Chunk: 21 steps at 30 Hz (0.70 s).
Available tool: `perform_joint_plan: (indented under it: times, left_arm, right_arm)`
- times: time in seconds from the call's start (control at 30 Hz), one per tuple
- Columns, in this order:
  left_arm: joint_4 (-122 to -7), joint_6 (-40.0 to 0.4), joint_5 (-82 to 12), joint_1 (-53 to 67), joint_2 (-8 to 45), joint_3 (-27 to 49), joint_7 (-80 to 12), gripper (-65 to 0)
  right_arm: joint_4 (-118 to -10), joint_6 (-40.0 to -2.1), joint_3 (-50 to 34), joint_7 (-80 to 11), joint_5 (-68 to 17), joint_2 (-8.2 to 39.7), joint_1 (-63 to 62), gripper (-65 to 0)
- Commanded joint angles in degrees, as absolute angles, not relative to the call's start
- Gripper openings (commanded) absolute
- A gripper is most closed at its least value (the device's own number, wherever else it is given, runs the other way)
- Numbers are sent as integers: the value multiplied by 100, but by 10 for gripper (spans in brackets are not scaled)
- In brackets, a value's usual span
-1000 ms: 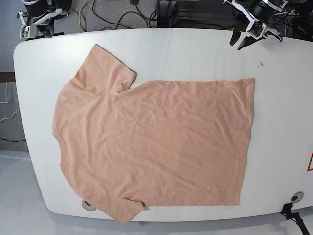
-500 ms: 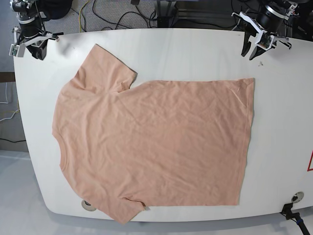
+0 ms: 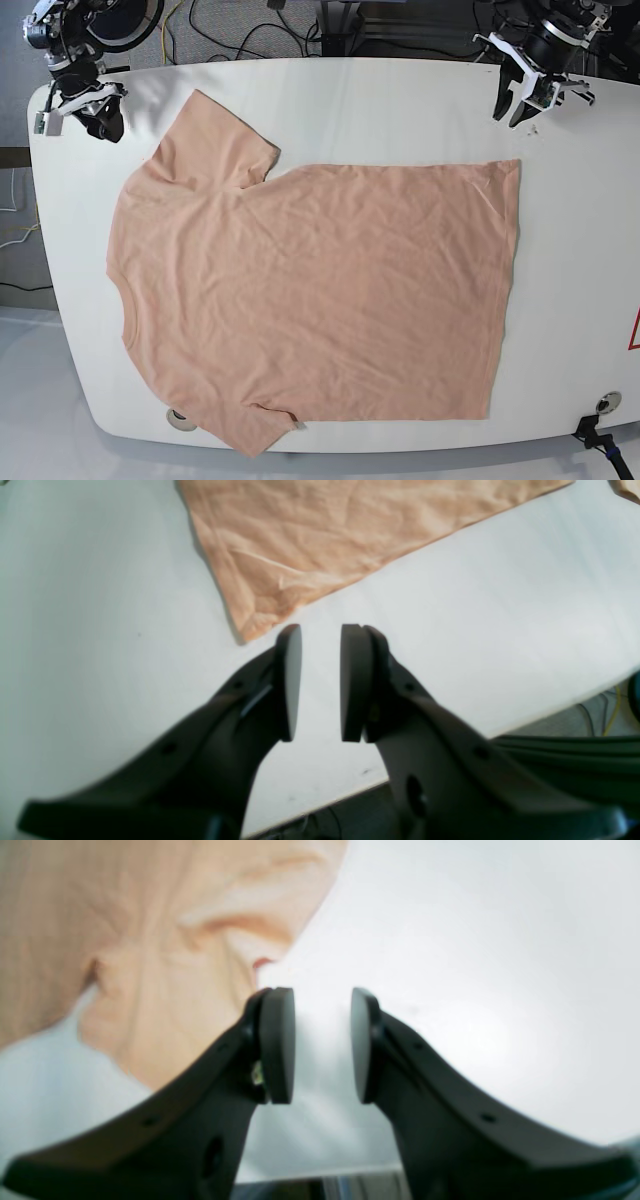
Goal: Fold the T-shirt properly
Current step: 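Lower both grippers toward the shirt's shoulder corners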
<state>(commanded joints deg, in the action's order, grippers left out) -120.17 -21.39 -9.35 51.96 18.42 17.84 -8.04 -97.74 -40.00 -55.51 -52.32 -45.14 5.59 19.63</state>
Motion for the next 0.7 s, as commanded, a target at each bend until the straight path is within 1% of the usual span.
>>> perform_joint_plan:
  times: [0.33, 0.5, 0.7]
  left_arm:
    - [-12015, -2128, -975, 5219, 1865, 1792, -850, -526]
    - [-12015, -2142, -999, 5225, 1860, 1777, -927, -525]
    - [-12014, -2142, -1019, 5222, 1876, 1791, -925, -529]
  right_arm:
    - [-9312, -3996, -5553, -5151, -4430, 577, 1733, -469]
    - [-9142, -4000, -5187, -5124, -4171, 541, 1699, -468]
    - [-9054, -4000, -4775, -5113, -4075, 347, 1734, -467]
